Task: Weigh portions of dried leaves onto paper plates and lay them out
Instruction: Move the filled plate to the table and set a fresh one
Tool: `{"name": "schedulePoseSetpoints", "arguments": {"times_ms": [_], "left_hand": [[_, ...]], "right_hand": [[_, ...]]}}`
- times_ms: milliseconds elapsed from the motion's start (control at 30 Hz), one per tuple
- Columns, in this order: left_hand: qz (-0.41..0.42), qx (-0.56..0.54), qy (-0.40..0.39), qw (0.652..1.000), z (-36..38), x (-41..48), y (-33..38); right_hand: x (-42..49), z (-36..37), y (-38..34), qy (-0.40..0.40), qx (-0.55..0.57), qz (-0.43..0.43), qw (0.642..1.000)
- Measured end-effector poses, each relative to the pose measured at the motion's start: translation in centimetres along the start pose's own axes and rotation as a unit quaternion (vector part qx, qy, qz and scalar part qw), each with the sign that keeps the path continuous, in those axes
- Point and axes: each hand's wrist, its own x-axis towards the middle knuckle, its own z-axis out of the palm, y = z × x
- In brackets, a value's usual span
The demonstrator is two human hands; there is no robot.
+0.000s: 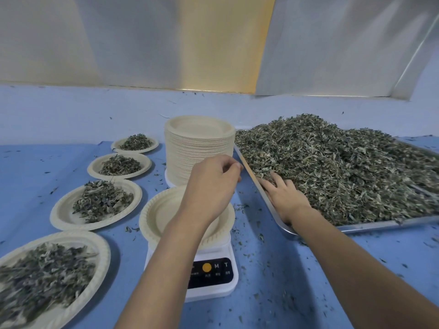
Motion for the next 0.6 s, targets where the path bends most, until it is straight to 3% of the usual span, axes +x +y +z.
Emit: {"name": "schedulePoseSetpoints", "arguments": {"times_ms": [67,200,367,600], "left_hand": [[0.001,0.000,0.000,1.000,-0.01,-0.04,-0.04],[0.004,0.005,-0.001,1.000,0.07,-0.11,0.01],[0.004,0.001,-0.009,1.000,0.35,-0.23,-0.01],[0.004,0.014,-0.016,1.000,0.64,-0.27,-0.23]], "right_hand": [[-0.06,-0.12,-0.15,-0.015,-0.018,0.002,1.000],[-0.41,-0.17,-0.46,0.031,-0.043,0.015,0.998],[-0.32,-0.32,-0.48,-0.020,-0.043,0.019,0.999],[-0.03,-0.42,-0.97,-0.006,-0.033,0.045,0.998]]}}
